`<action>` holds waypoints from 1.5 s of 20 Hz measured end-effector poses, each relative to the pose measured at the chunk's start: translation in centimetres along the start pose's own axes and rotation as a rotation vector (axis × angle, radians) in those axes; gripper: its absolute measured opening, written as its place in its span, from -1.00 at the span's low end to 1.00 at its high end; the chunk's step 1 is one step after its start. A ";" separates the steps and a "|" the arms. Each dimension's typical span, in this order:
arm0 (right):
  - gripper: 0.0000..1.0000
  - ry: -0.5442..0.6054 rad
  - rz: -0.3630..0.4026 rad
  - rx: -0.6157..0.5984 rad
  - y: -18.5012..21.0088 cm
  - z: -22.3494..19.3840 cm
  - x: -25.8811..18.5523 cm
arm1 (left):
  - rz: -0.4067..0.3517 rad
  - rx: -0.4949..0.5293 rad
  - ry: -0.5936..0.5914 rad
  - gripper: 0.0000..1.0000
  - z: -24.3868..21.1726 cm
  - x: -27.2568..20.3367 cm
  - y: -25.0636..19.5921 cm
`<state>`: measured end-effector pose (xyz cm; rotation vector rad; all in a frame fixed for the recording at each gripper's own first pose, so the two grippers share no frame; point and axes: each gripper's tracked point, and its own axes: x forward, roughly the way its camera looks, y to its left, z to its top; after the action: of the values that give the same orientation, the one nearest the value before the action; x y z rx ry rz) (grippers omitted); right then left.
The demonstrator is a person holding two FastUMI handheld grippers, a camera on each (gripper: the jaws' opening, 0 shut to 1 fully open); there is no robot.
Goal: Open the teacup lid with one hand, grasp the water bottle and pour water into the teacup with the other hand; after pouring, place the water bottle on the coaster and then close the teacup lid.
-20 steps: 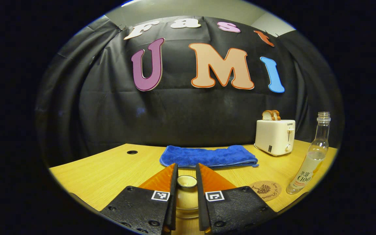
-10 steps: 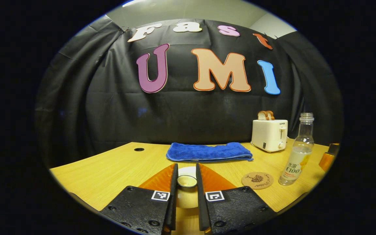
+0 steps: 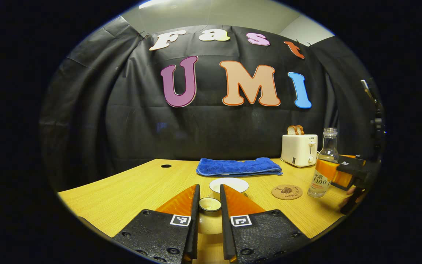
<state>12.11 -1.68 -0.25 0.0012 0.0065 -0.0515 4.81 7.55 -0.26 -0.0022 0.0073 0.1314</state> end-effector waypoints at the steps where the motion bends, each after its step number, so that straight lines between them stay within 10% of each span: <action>1: 0.90 0.006 -0.002 0.000 0.1 -0.2 0.9 | 0.000 0.000 0.001 -0.51 0.0 0.0 0.1; 10: 0.48 0.008 -0.017 -0.015 -0.1 0.0 0.9 | -0.014 0.002 -0.002 -0.51 0.0 0.0 0.0; 20: 0.30 0.044 0.109 -0.824 8.7 -0.2 4.9 | -0.042 0.002 -0.002 -0.51 -0.1 0.6 3.8; 30: 0.29 0.058 0.227 -1.329 15.2 -4.2 6.1 | -0.036 -0.004 -0.003 -0.51 -0.4 0.6 8.3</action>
<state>18.92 13.17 -4.47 -1.3242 0.0975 0.1881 4.36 15.87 -0.72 -0.0060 0.0041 0.0959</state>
